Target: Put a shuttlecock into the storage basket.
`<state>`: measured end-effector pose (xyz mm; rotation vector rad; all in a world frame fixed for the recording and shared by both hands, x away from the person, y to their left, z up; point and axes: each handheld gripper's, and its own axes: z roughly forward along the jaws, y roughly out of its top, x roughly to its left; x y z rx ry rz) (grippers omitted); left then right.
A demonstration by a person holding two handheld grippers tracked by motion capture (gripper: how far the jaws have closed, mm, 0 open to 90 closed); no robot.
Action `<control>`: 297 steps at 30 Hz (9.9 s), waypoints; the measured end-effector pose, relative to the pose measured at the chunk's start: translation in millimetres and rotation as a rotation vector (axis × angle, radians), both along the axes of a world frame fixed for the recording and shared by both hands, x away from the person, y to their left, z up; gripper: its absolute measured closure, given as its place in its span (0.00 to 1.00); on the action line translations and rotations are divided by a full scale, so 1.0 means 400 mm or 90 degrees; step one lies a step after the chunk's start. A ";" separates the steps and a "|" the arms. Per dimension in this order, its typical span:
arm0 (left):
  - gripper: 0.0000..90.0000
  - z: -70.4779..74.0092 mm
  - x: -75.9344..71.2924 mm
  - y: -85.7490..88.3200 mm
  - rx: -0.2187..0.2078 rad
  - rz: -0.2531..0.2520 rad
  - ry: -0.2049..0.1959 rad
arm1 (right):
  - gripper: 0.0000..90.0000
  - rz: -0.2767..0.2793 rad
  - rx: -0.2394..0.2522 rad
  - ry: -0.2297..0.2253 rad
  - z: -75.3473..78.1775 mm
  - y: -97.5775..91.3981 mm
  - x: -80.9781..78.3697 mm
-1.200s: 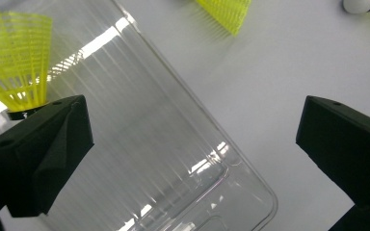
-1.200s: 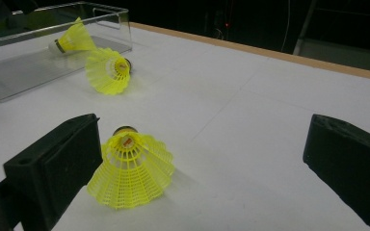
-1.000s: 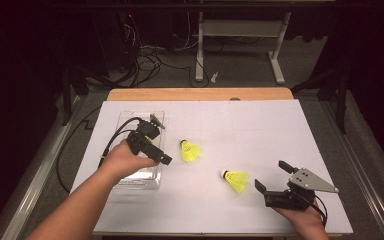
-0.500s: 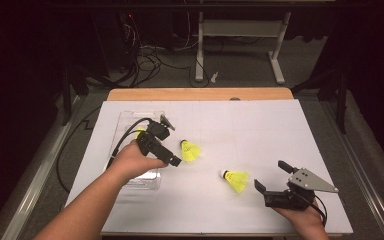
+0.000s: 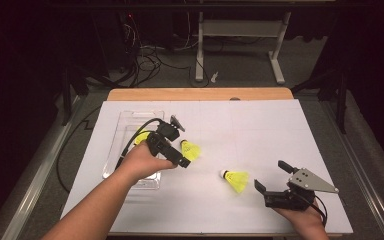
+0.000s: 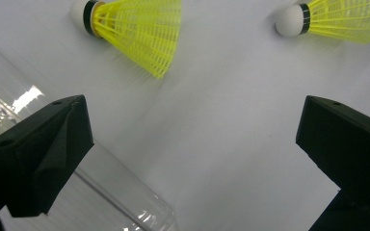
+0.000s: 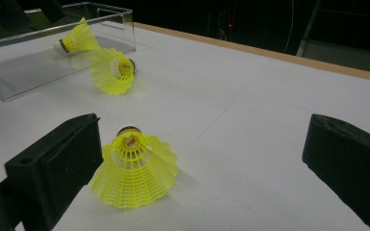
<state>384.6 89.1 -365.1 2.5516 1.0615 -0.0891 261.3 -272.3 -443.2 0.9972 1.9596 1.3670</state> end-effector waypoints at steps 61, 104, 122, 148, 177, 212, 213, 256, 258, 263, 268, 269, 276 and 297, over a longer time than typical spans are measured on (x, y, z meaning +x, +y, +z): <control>0.27 -0.056 0.119 -0.051 0.012 0.008 0.023 | 0.01 0.003 0.014 -0.001 0.001 -0.011 0.000; 0.55 -0.099 0.137 -0.080 0.051 0.030 -0.013 | 0.02 0.005 0.017 0.000 0.001 -0.012 -0.001; 0.78 -0.104 0.137 -0.087 0.067 0.038 -0.021 | 0.02 0.006 0.018 0.001 0.000 -0.011 -0.001; 0.99 -0.049 0.119 -0.059 0.076 0.023 -0.060 | 0.02 0.006 0.016 0.002 -0.001 -0.010 -0.001; 0.99 0.008 0.046 -0.050 0.035 -0.024 -0.044 | 0.02 0.008 0.012 -0.001 0.003 -0.007 -0.003; 0.99 0.051 0.019 0.004 0.013 -0.020 -0.047 | 0.03 0.011 0.009 0.003 -0.001 -0.003 -0.001; 0.99 0.053 0.020 0.008 0.013 -0.020 -0.047 | 0.03 0.011 0.009 0.004 -0.001 -0.003 -0.001; 0.99 0.172 0.010 0.170 -0.012 0.052 -0.092 | 0.01 0.009 0.009 0.003 -0.002 -0.005 -0.001; 0.99 0.175 0.009 0.181 -0.011 0.058 -0.095 | 0.01 0.010 0.009 0.003 -0.002 -0.005 0.000; 0.99 0.179 0.008 0.210 -0.008 0.071 -0.096 | 0.01 0.009 0.010 0.005 -0.003 -0.005 0.000; 0.99 0.179 0.008 0.234 -0.008 0.085 -0.098 | 0.01 0.008 0.010 0.005 -0.003 -0.004 0.000; 0.99 0.177 0.008 0.240 -0.008 0.088 -0.098 | 0.01 0.008 0.010 0.005 -0.003 -0.004 0.000; 0.99 0.156 0.009 0.266 -0.007 0.107 -0.093 | 0.01 0.007 0.008 0.004 -0.003 -0.003 0.000; 0.99 0.103 0.017 0.337 -0.002 0.149 -0.077 | 0.01 0.007 0.008 0.006 -0.003 -0.005 0.000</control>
